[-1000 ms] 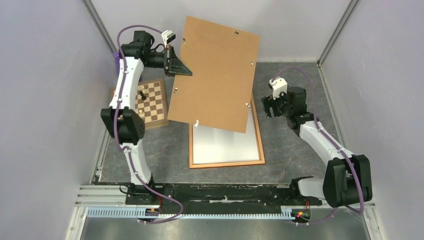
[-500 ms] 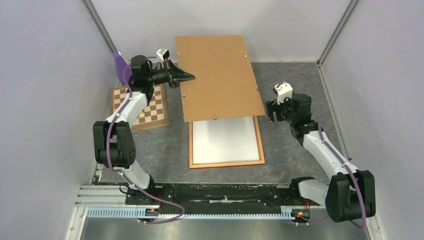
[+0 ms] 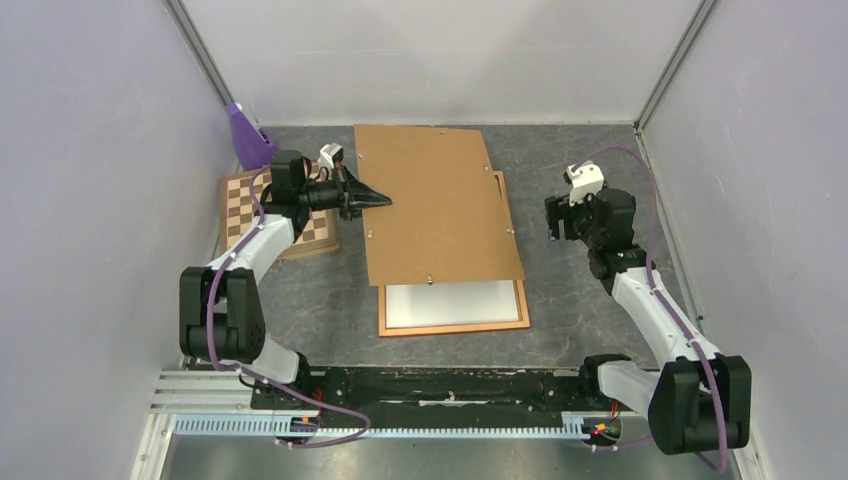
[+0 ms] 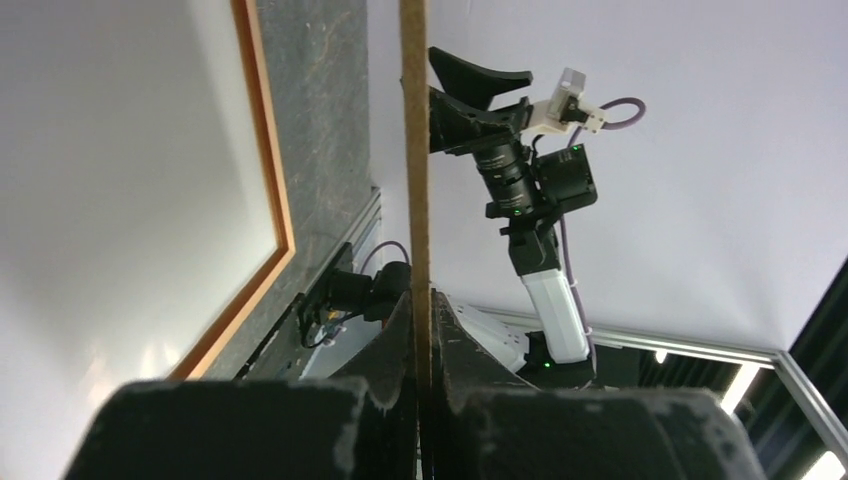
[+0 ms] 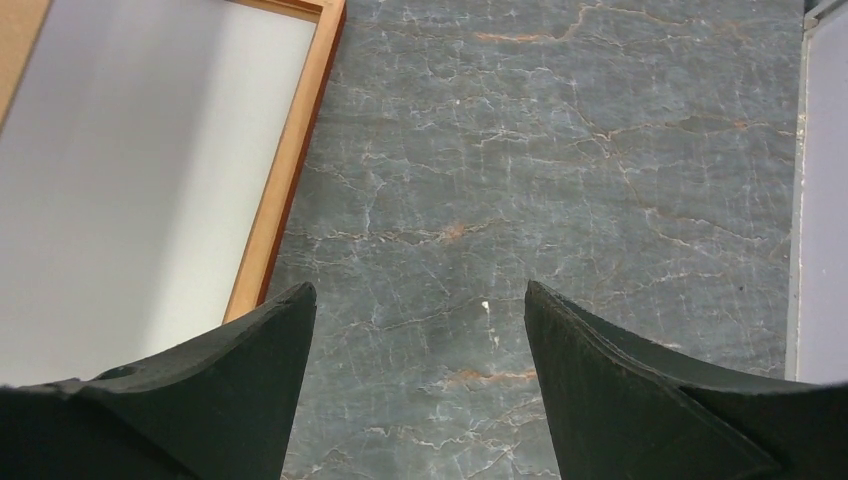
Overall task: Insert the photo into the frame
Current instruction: Adjust the photo frame item on the photo frame.
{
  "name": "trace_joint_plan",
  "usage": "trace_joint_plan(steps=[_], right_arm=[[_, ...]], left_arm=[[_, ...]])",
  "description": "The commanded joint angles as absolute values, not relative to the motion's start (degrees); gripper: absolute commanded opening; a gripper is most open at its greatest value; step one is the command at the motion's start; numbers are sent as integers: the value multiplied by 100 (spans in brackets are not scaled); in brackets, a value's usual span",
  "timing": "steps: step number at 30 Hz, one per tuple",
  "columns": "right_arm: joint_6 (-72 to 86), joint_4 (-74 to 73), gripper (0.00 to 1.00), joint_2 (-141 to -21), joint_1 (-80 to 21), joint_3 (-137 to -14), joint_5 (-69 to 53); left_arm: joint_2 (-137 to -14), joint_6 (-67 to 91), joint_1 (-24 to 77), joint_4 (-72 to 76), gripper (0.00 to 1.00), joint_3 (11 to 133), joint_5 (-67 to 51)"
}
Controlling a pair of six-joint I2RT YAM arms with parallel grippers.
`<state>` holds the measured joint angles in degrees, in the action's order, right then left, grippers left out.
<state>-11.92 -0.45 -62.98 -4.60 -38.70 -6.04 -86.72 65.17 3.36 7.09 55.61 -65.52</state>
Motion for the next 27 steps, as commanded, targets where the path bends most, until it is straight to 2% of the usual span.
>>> trace_joint_plan(steps=[1, 11, 14, 18, 27], right_arm=[[-1072, 167, 80, -6090, -345, -3803, -530], [-906, 446, 80, -6162, -285, -3569, -940], [-745, 523, 80, -6556, -359, -3665, -1189], [-650, 750, 78, -7265, -780, -3943, -926], [-476, 1336, 68, -8788, -1352, -4721, -491]], left_arm=[[-8386, 5752, 352, 544, 2, 5581, -6567], [-8768, 5039, 510, 381, 2, 5414, -6575], [-8624, 4924, 529, 337, 2, 5405, -6523], [-8473, 4674, 519, 106, 2, 5410, -6462], [-8431, 4228, 337, -300, 2, 5468, -6355]])
